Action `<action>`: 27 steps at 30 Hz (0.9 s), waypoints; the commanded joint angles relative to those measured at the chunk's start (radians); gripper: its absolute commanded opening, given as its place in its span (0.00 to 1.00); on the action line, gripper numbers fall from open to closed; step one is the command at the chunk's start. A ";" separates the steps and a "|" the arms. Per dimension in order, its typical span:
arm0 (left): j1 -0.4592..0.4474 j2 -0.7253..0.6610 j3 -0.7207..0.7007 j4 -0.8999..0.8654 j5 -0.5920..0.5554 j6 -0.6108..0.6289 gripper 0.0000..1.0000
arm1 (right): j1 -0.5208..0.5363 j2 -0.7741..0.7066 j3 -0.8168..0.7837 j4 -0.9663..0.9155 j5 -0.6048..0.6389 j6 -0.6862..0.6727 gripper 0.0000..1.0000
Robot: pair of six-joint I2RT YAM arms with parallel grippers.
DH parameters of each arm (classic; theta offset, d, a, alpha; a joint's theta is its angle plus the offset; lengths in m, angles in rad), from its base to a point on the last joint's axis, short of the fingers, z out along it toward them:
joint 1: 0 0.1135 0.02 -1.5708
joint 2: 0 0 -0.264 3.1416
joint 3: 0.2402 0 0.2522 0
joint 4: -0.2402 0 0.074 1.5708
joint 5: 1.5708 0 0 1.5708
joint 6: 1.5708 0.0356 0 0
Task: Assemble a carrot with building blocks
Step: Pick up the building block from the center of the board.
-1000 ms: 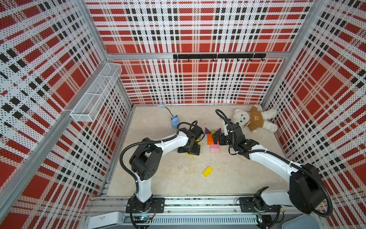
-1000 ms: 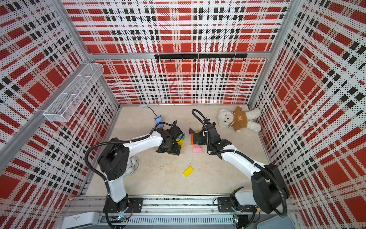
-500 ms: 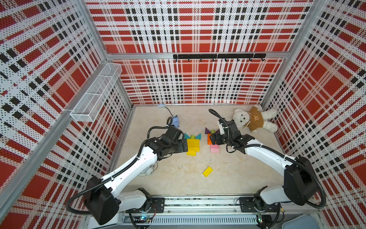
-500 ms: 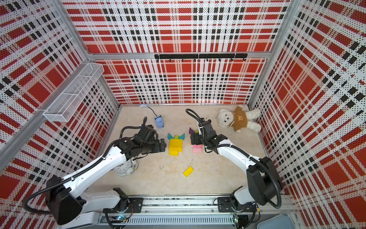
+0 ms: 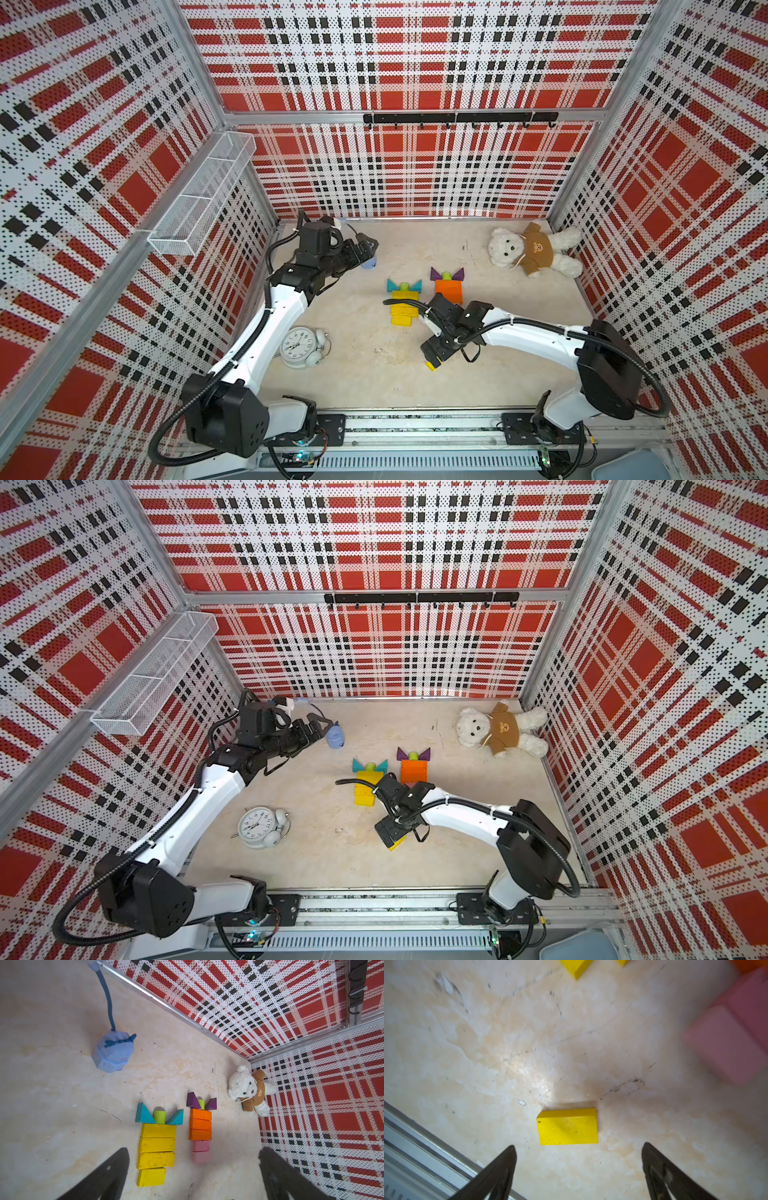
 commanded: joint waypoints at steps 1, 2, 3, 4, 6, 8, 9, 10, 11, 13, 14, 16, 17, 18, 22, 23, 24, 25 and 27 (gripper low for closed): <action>0.051 -0.011 -0.054 0.058 0.078 -0.033 0.99 | 0.020 0.042 -0.005 0.004 -0.029 -0.007 0.95; 0.057 -0.019 -0.071 0.062 0.072 -0.032 0.99 | 0.034 0.063 0.003 0.001 -0.021 -0.013 0.95; 0.063 -0.029 -0.090 0.062 0.061 -0.033 1.00 | 0.051 0.088 0.016 -0.005 -0.006 -0.018 0.95; 0.068 -0.034 -0.103 0.066 0.061 -0.046 0.99 | 0.056 0.112 0.024 -0.006 0.006 -0.017 0.94; 0.071 -0.045 -0.111 0.092 0.079 -0.052 1.00 | 0.057 0.148 0.028 0.008 0.006 -0.013 0.91; 0.074 -0.045 -0.106 0.086 0.079 -0.047 1.00 | 0.058 0.159 0.028 0.029 0.009 -0.008 0.90; 0.080 -0.044 -0.105 0.086 0.086 -0.048 1.00 | 0.058 0.162 0.028 0.034 0.021 -0.010 0.90; 0.082 -0.046 -0.106 0.086 0.088 -0.050 1.00 | 0.057 0.160 0.030 0.040 0.032 -0.010 0.89; 0.085 -0.048 -0.109 0.087 0.086 -0.050 1.00 | 0.058 0.160 0.031 0.043 0.038 -0.013 0.88; 0.091 -0.047 -0.110 0.091 0.091 -0.053 1.00 | 0.058 0.169 0.039 0.040 0.042 -0.022 0.88; 0.092 -0.045 -0.110 0.092 0.094 -0.053 1.00 | 0.057 0.175 0.040 0.039 0.043 -0.023 0.87; 0.095 -0.044 -0.110 0.092 0.098 -0.056 1.00 | 0.057 0.177 0.037 0.040 0.049 -0.017 0.84; 0.096 -0.045 -0.110 0.094 0.096 -0.056 1.00 | 0.057 0.175 0.037 0.039 0.054 -0.008 0.81; 0.097 -0.046 -0.111 0.094 0.094 -0.056 1.00 | 0.058 0.171 0.039 0.032 0.066 0.003 0.77; 0.097 -0.046 -0.115 0.095 0.091 -0.061 1.00 | 0.058 0.151 0.024 0.040 0.092 0.044 0.67; 0.098 -0.049 -0.114 0.095 0.088 -0.061 1.00 | 0.058 0.146 0.018 0.044 0.103 0.059 0.64; 0.097 -0.051 -0.116 0.095 0.084 -0.059 1.00 | 0.057 0.140 0.014 0.045 0.111 0.072 0.62; 0.097 -0.054 -0.116 0.095 0.080 -0.058 1.00 | 0.057 0.137 0.014 0.046 0.117 0.085 0.61; 0.097 -0.057 -0.116 0.096 0.078 -0.058 0.99 | 0.058 0.129 0.018 0.049 0.124 0.115 0.60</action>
